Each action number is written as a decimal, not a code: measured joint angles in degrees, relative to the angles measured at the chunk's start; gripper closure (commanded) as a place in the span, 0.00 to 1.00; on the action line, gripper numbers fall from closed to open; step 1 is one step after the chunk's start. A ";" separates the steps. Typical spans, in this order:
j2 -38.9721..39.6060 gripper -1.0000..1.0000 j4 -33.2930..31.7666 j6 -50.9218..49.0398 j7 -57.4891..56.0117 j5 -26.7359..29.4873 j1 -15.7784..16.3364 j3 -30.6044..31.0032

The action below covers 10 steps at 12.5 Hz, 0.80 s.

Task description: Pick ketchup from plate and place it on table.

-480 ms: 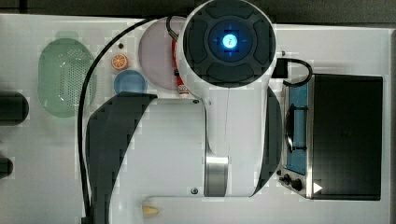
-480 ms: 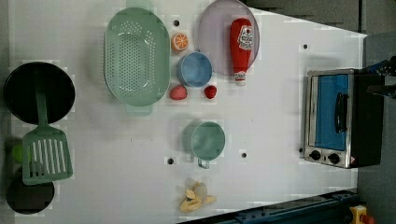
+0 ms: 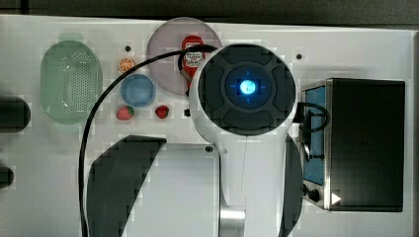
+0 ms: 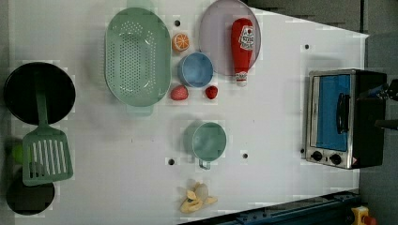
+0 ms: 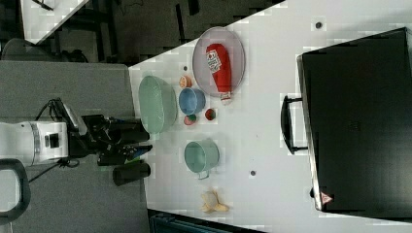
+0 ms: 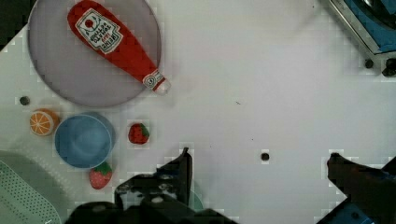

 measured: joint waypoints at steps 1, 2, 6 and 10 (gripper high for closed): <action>0.99 0.00 0.45 0.31 0.00 -0.17 -0.29 0.50; 2.63 0.00 0.95 1.74 0.03 -0.35 -0.31 0.94; 11.20 0.00 1.01 7.68 -0.47 0.51 0.37 1.83; 20.17 0.00 -0.17 14.76 -10.14 0.60 0.47 1.93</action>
